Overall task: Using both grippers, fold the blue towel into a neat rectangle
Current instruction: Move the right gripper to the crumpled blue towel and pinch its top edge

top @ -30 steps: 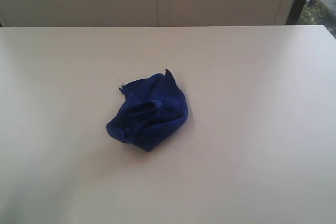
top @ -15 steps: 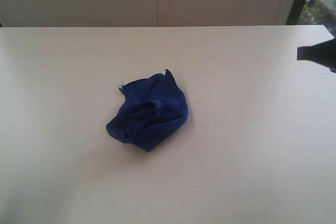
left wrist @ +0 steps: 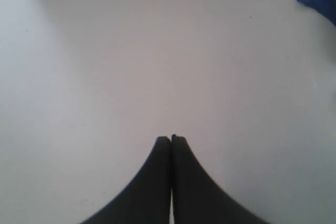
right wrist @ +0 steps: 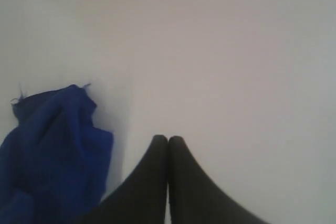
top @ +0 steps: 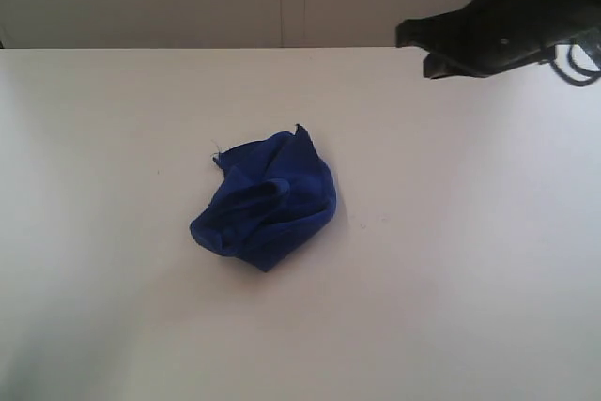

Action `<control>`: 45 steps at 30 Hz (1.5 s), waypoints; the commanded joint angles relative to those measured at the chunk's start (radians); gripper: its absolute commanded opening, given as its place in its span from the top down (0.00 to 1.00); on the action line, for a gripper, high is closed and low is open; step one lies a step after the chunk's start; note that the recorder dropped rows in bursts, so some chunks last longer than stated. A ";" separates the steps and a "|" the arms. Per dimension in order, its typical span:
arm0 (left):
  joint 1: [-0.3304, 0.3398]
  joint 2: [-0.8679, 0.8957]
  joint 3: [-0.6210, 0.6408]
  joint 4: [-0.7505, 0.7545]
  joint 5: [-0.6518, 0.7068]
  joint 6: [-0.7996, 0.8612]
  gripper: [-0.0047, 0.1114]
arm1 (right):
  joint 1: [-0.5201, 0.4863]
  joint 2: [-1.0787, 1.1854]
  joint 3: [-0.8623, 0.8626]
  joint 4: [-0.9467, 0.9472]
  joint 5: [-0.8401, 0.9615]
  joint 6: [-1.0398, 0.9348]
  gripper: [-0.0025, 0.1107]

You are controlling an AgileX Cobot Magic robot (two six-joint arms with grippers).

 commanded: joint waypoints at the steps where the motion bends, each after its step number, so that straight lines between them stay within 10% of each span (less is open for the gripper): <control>1: 0.002 -0.005 0.004 -0.003 -0.004 -0.009 0.96 | 0.083 0.124 -0.120 0.024 0.035 0.001 0.98; 10: 0.002 -0.005 0.004 -0.003 -0.004 -0.009 0.96 | 0.185 0.367 -0.342 0.099 0.131 -0.082 0.95; 17: 0.002 -0.005 0.004 -0.003 -0.004 -0.009 0.96 | 0.187 0.525 -0.508 0.162 0.241 -0.163 0.65; 26: 0.002 -0.005 0.004 -0.003 -0.004 -0.009 0.96 | 0.187 0.562 -0.512 0.124 0.237 -0.199 0.65; 32: 0.002 -0.005 0.004 -0.003 -0.004 -0.009 0.96 | 0.187 0.562 -0.512 0.136 0.280 -0.226 0.98; 45: 0.002 -0.005 0.004 -0.003 -0.004 -0.009 0.96 | 0.186 0.454 -0.512 0.053 0.304 -0.214 0.98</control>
